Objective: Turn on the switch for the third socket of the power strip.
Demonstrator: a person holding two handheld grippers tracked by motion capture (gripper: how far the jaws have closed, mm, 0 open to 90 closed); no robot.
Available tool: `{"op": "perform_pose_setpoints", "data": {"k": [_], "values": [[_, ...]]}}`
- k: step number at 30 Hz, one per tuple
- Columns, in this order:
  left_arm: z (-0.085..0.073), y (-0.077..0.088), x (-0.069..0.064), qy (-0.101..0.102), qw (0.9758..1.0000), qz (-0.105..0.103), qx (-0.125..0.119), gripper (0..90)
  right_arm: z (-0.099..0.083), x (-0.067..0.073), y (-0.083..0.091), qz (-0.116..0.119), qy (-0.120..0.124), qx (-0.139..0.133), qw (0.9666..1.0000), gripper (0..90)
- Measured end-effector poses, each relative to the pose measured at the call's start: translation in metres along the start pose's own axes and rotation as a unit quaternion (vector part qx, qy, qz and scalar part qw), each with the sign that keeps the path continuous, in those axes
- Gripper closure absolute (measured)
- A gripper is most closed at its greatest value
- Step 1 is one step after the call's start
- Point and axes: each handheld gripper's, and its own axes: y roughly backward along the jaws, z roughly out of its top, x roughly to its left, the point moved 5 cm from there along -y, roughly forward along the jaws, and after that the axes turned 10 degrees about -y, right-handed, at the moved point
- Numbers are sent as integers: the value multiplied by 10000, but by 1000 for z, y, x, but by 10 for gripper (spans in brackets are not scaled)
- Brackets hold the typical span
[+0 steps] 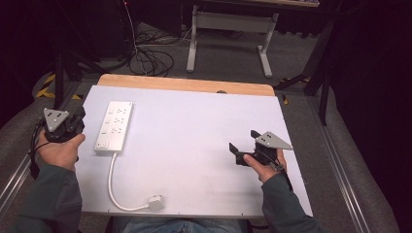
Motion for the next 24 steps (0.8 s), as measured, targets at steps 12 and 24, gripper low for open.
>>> {"op": "perform_pose_setpoints", "data": {"k": [12, 24], "values": [[2, -20, -3, -162, 9998, -64, 121, 900, 0, -1, 0, -13, -11, 13, 10000, 60], [0, -36, -6, -250, 9992, -112, 284, 900, 0, 1, 1, 12, 1, 4, 10000, 62]]}}
